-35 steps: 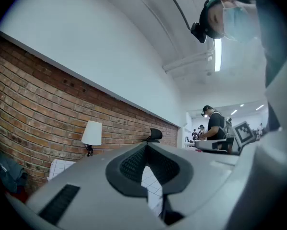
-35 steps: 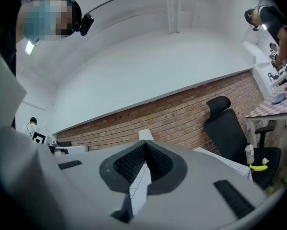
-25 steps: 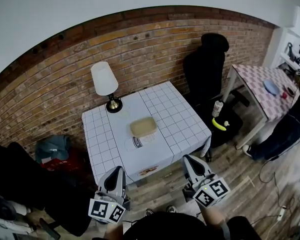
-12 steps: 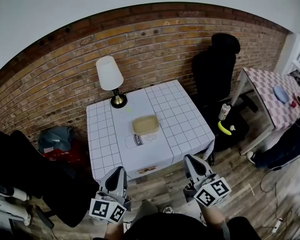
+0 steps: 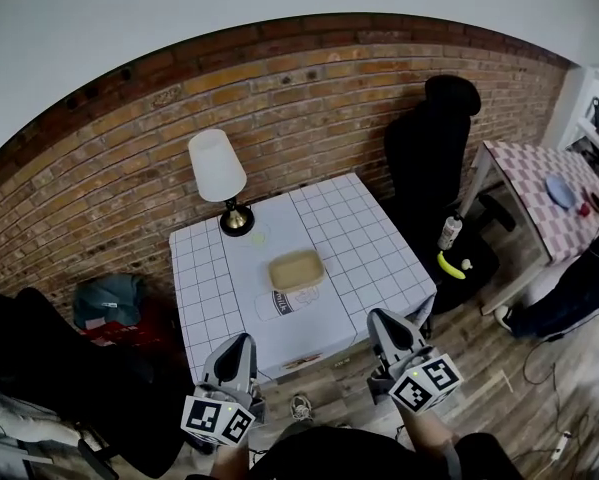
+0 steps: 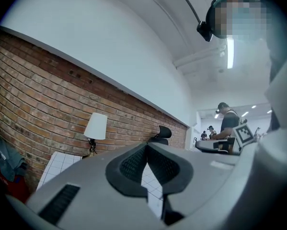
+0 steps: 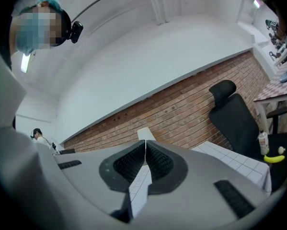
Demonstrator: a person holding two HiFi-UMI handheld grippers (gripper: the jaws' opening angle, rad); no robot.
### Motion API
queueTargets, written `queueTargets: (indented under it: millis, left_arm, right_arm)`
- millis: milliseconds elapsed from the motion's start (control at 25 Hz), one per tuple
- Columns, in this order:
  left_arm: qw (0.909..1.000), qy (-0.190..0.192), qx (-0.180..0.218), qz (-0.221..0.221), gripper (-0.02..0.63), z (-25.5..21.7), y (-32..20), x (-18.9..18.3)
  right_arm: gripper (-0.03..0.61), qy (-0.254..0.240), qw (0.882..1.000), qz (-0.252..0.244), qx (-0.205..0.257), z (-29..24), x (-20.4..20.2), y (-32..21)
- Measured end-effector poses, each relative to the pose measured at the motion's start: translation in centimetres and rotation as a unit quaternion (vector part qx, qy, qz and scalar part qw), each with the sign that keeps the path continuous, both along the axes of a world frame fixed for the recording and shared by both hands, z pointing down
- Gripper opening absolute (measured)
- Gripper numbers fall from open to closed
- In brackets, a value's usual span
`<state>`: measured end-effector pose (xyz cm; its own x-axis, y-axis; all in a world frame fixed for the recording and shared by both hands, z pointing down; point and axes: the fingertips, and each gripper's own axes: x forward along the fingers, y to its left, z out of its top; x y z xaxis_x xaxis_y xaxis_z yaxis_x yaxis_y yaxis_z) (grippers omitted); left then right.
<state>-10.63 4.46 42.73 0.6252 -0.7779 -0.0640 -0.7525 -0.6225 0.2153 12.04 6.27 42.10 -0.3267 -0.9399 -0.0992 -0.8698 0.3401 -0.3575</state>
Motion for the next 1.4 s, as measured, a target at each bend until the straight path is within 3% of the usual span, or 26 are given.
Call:
queueTargets:
  millis: [760,1040,1400]
  left_arm:
    - [0.997,0.01,-0.006,0.077,0.011,0.7,-11.4,-2.7]
    - [0.9972,0.006,-0.016,0.073,0.011,1.5,-13.2,-2.7]
    - [0.999,0.008,-0.029,0.031,0.011,2.4,-15.8,-0.9]
  right_arm:
    - [0.005,0.001,0.997,0.071,-0.008,0.2,-3.5,-8.5]
    - [0.005,-0.004,0.998,0.067,-0.015,0.9,-3.6,-10.7]
    - [0.005,0.002,0.999,0.032,-0.027,1.6,-1.3,-15.1]
